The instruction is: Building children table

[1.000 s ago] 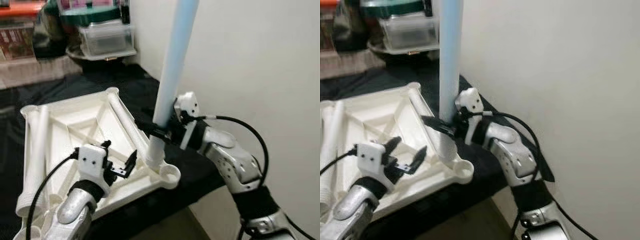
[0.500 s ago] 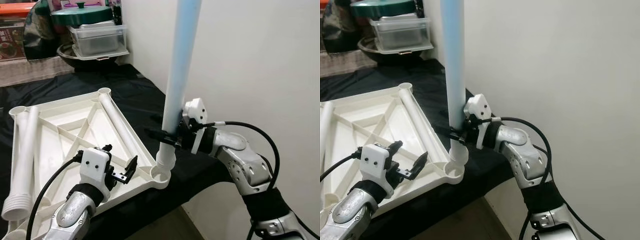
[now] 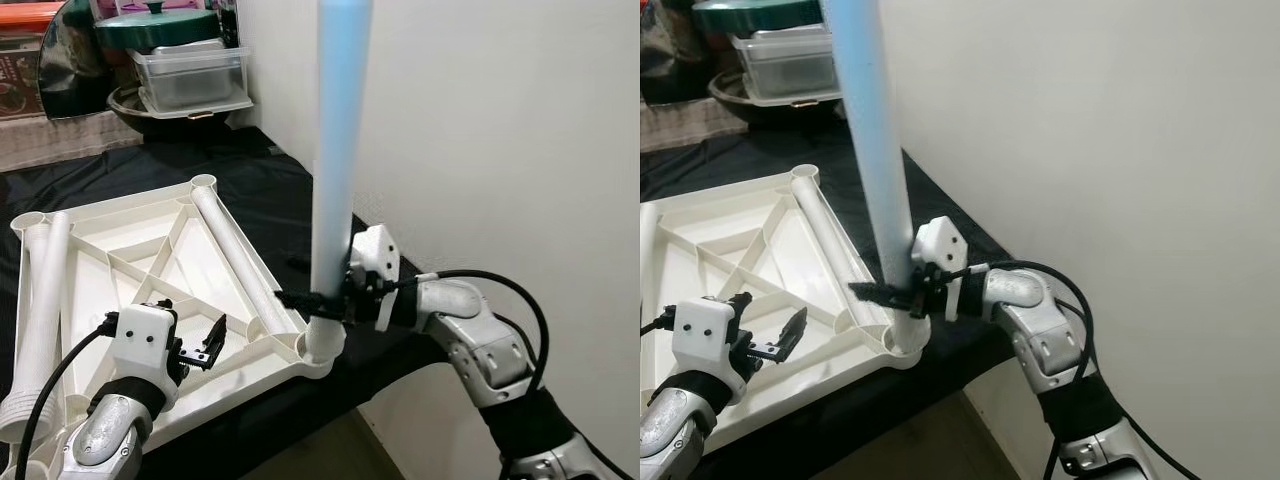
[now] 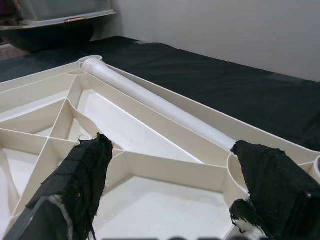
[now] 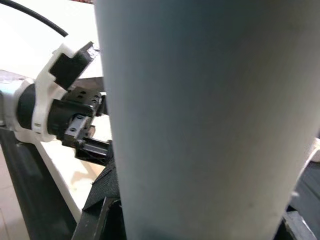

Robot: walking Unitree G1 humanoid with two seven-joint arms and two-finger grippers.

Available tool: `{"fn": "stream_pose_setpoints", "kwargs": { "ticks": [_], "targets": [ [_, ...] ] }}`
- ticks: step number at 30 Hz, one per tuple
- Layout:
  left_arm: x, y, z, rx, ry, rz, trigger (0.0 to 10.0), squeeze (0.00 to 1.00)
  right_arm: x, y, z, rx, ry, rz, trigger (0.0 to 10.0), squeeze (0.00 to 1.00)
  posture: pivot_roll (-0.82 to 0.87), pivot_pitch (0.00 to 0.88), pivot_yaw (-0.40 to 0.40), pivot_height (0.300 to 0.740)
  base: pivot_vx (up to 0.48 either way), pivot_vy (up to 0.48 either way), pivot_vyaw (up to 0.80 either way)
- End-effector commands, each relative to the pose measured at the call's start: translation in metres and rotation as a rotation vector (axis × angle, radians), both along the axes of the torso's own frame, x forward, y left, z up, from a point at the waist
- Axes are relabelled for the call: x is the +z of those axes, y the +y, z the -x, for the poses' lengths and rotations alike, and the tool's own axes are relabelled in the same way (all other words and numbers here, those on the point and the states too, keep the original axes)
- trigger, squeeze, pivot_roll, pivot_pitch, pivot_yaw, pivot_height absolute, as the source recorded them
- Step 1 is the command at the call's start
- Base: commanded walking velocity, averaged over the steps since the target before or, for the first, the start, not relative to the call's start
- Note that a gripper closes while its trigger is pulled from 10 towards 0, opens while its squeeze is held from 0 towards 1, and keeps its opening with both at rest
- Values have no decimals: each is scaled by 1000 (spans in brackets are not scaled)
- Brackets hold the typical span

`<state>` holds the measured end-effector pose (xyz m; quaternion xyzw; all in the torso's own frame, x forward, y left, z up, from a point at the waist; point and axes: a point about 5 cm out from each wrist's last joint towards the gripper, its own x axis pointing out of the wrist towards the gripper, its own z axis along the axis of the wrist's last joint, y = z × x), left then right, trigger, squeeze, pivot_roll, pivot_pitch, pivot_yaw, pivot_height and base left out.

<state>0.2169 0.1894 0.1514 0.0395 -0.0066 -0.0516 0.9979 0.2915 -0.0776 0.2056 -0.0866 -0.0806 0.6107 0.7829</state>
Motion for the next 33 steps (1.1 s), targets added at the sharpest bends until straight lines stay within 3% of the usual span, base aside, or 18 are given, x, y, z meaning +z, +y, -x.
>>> {"fn": "stream_pose_setpoints", "kwargs": {
  "ticks": [1, 11, 17, 23, 33],
  "targets": [
    [2, -5, 1, -11, -19, 8, 10000, 0, -2, 4, 3, 21, -15, 11, 10000, 0, 53, 0, -71, 740, 0, 0, 0],
    [4, -3, 0, -9, -23, 9, 10000, 0, -15, 4, 8, 26, 20, 24, 10000, 0, 54, 0, -71, 740, 0, 0, 0],
    [4, -6, -1, -13, -27, 15, 10000, 0, -21, 0, -2, -21, 6, 46, 10000, 0, 56, 0, -70, 740, 0, 0, 0],
    [5, -7, -2, -20, -31, 19, 10000, 0, -10, -5, -17, -64, -16, 43, 10000, 0, 55, 0, -71, 740, 0, 0, 0],
    [6, -10, -3, -34, -34, 24, 10000, 0, -17, 1, -14, -48, -7, 35, 10000, 0, 58, 0, -69, 740, 0, 0, 0]
  ]
}}
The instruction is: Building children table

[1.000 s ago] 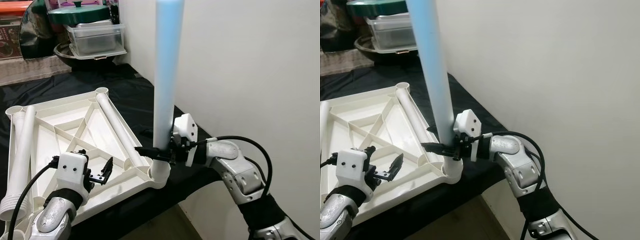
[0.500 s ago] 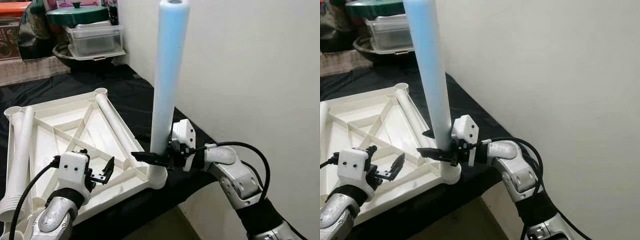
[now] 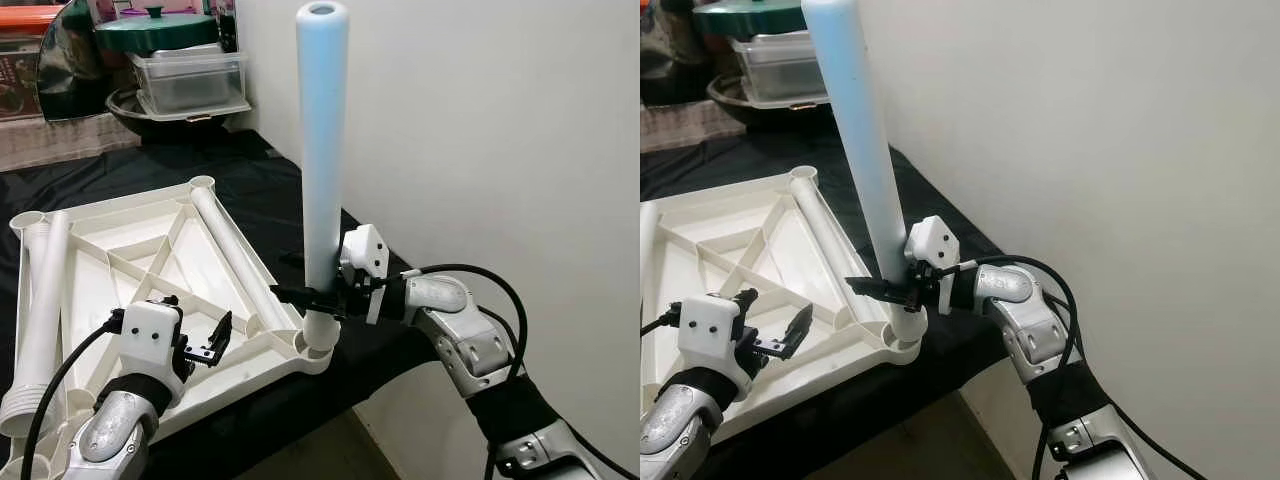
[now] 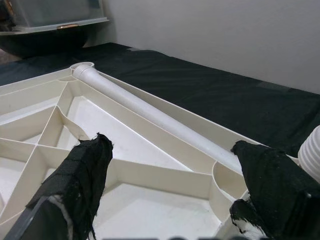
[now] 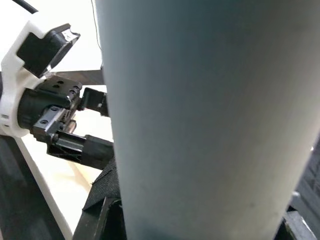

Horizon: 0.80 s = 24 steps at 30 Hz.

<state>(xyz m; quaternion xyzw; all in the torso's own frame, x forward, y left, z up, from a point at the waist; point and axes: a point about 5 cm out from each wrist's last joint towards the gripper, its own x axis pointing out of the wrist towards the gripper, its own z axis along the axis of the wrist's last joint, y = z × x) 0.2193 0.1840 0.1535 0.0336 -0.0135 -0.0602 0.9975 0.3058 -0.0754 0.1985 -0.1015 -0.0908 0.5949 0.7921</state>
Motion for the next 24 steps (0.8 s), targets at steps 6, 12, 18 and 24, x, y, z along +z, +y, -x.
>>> {"fn": "stream_pose_setpoints", "kwargs": {
  "ticks": [6, 12, 18, 24],
  "targets": [
    [4, -5, -2, -18, -23, 12, 10000, 0, -13, 5, 4, 19, 33, 22, 10000, 0, 60, 0, -70, 740, 0, 0, 0],
    [4, -4, -1, -13, -22, 12, 10000, 0, -18, 7, 9, 43, 53, 35, 10000, 0, 60, 0, -70, 740, 0, 0, 0],
    [3, -3, 0, -5, -20, 12, 10000, 0, -23, 2, 10, 50, 75, 52, 10000, 0, 65, 0, -80, 740, 0, 0, 0],
    [3, -3, 1, 2, -19, 19, 10000, 0, -27, 2, 16, 70, 112, 50, 10000, 0, 65, 0, -82, 740, 0, 0, 0]
  ]
}}
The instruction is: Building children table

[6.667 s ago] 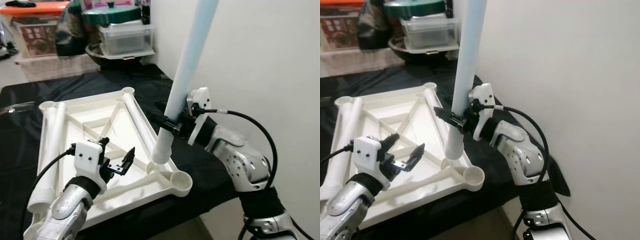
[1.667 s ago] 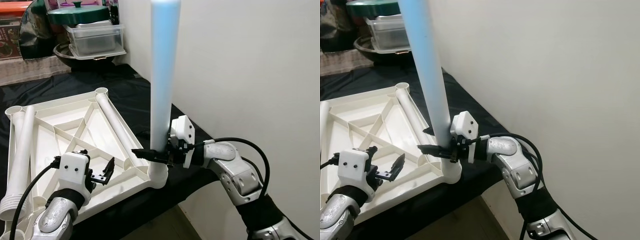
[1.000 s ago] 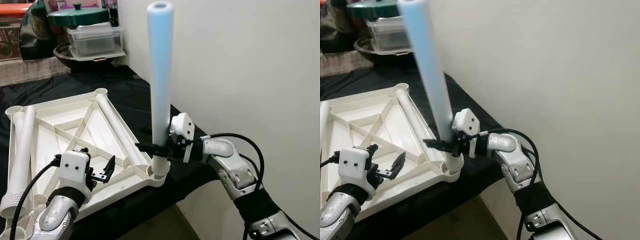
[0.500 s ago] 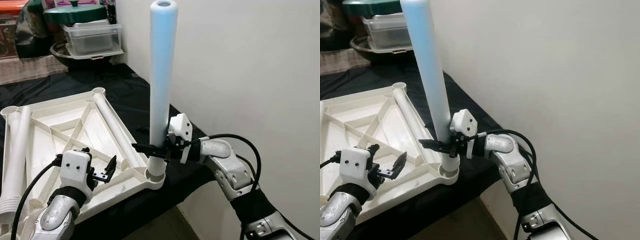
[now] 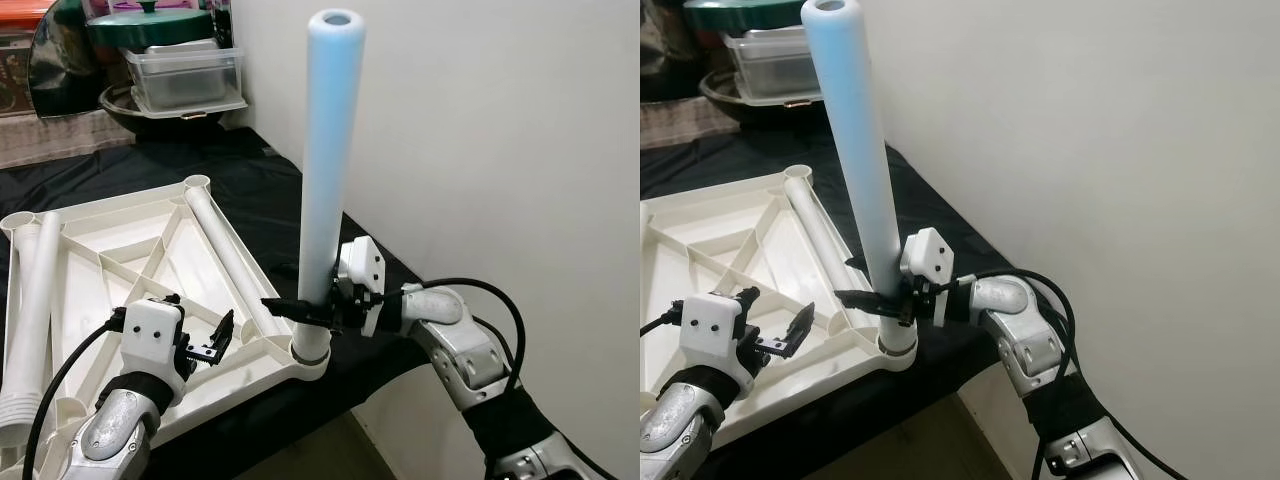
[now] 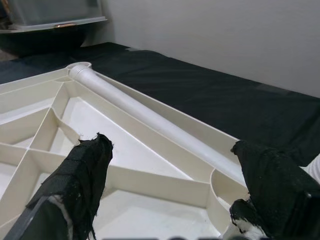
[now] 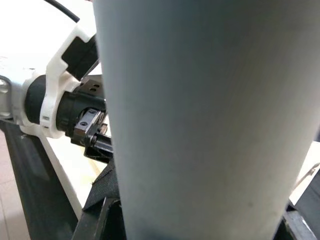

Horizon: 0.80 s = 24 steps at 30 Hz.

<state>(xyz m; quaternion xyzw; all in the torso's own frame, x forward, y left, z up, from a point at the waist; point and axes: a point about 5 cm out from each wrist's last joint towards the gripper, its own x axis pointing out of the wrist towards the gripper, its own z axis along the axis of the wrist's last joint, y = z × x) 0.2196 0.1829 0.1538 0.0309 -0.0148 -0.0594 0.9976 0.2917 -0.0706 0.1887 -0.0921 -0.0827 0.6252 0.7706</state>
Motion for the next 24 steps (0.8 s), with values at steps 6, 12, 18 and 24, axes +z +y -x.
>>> {"fn": "stream_pose_setpoints", "kwargs": {
  "ticks": [6, 12, 18, 24],
  "targets": [
    [2, 0, -1, 6, -14, 19, 10000, 0, -22, 2, 7, -11, 159, 9, 10000, 0, 59, 0, -80, 740, 0, 0, 0],
    [3, -2, -2, 7, -16, 25, 10000, 0, -30, 3, 3, -43, 228, -18, 10000, 0, 62, 0, -83, 740, 0, 0, 0],
    [2, 1, 0, 27, -13, 29, 10000, 0, -38, 3, -4, -86, 295, -30, 10000, 0, 78, 0, -96, 740, 0, 0, 0],
    [2, 2, 1, 36, -15, 28, 10000, 0, -49, 6, -12, -247, 302, 28, 10000, 0, 80, 0, -99, 740, 0, 0, 0]
  ]
}}
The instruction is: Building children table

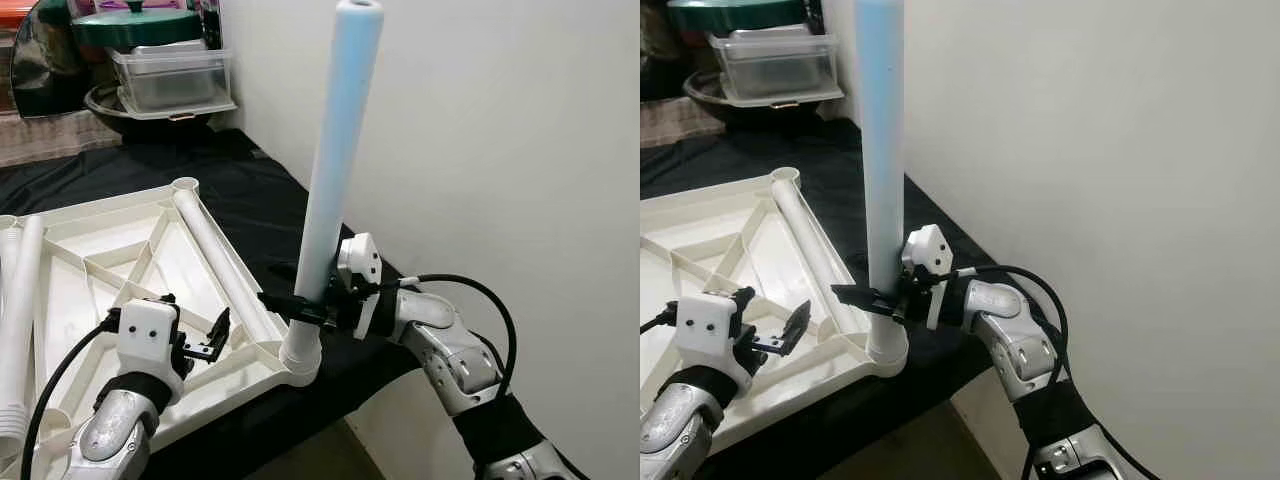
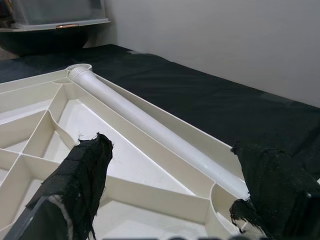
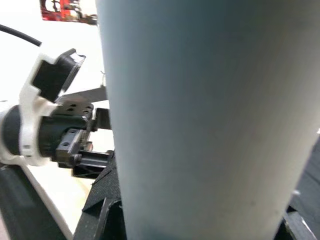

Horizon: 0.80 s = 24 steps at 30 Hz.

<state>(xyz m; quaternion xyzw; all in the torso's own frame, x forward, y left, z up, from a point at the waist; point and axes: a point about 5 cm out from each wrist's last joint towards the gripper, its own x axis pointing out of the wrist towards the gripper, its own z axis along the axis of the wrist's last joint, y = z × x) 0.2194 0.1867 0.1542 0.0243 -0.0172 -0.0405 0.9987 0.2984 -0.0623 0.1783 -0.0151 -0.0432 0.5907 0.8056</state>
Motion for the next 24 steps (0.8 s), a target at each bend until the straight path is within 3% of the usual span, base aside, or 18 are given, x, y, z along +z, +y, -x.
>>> {"fn": "stream_pose_setpoints", "kwargs": {
  "ticks": [1, 4, 5, 7, 9, 11, 14, 24],
  "targets": [
    [1, -2, 1, -2, -10, 14, 10000, 0, -38, -3, -5, -141, 157, 114, 10000, 0, 80, 0, -99, 740, 0, 0, 0],
    [1, -1, 1, 0, -10, 13, 10000, 0, -41, -3, -10, -204, 178, 120, 10000, 0, 80, 0, -99, 740, 0, 0, 0],
    [1, -1, 0, 2, -11, 12, 10000, 0, -46, -7, -22, -368, 195, 132, 10000, 0, 80, 0, -97, 740, 0, 0, 0],
    [2, 2, -1, 20, -11, -1, 10000, 0, -66, -43, -50, -920, 318, 153, 10000, 0, 87, 0, -97, 740, 0, 0, 0],
    [2, 2, -1, 20, -11, -1, 10000, 0, -66, -43, -50, -920, 318, 153, 10000, 0, 87, 0, -97, 740, 0, 0, 0],
    [1, 4, -1, 29, -7, -7, 10000, 0, -72, -51, -50, -1029, 359, 121, 10000, 0, 86, 0, -92, 740, 0, 0, 0],
    [1, 4, -1, 32, -5, -9, 10000, 0, -74, -52, -49, -1056, 372, 108, 10000, 0, 86, 0, -92, 740, 0, 0, 0],
    [0, 5, -7, 51, -5, -16, 10000, 0, -69, -38, -46, -1075, 380, 18, 10000, 0, 77, 0, -82, 740, 0, 0, 0]
  ]
}}
